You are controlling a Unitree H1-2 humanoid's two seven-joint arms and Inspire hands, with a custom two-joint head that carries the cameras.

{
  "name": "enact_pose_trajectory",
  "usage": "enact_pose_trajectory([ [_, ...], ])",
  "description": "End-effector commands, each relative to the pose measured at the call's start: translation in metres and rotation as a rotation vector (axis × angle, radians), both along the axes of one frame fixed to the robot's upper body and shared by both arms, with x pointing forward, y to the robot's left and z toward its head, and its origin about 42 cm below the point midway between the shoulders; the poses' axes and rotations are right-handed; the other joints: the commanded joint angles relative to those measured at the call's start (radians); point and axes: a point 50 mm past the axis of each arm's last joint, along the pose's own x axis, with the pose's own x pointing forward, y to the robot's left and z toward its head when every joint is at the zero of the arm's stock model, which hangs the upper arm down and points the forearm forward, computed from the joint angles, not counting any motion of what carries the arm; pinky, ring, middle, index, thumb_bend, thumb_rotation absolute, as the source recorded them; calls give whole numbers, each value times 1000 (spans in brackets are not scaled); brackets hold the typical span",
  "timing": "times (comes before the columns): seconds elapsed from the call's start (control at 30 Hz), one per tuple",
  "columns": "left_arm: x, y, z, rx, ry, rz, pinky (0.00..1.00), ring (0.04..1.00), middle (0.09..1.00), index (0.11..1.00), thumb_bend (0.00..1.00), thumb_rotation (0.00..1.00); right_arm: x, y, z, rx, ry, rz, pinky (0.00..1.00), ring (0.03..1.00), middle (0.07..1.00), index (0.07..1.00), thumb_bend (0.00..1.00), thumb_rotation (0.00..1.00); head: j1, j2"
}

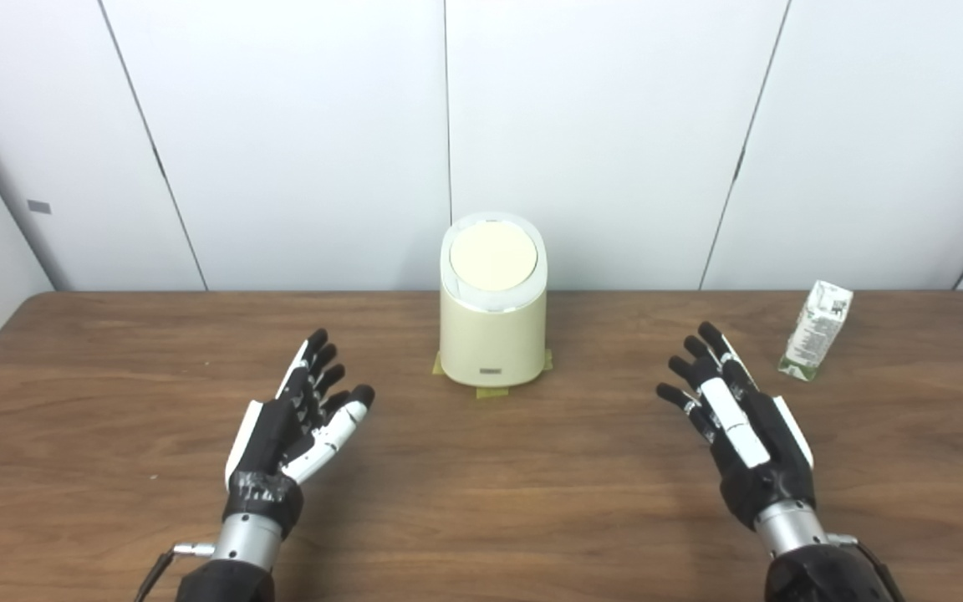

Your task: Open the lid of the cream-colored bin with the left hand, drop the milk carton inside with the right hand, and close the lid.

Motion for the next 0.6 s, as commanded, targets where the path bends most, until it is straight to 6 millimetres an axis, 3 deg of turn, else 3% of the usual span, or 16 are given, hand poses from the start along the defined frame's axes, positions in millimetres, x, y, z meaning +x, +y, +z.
enact_pose_trajectory([
  [0.0,16,-5,36,78,-107,35,887,921,943,992,563,390,9,1,20,-2,-84,13,786,907,948,954,688,580,3,0],
  [0.17,42,-13,68,144,-111,43,963,937,937,984,626,382,6,-1,18,-10,-78,6,780,904,946,955,709,582,7,-3],
  [0.23,54,-15,81,135,-126,24,792,890,945,989,641,339,6,-2,17,2,-75,6,788,906,949,953,686,563,7,-3],
  [0.33,77,-22,102,167,-164,1,722,864,946,997,669,337,6,-3,14,1,-67,5,786,911,954,958,677,561,6,-2],
  [0.47,102,-35,129,304,-183,5,798,912,956,1000,742,431,7,-3,11,4,-62,4,776,912,955,960,673,547,9,-7],
  [0.5,110,-40,136,331,-182,14,830,935,963,1000,799,452,7,-3,11,0,-61,2,768,907,952,957,668,547,8,-8],
  [0.57,121,-48,147,370,-172,27,828,945,974,1000,831,452,8,-2,11,-11,-62,6,763,903,948,953,663,541,8,-8],
])
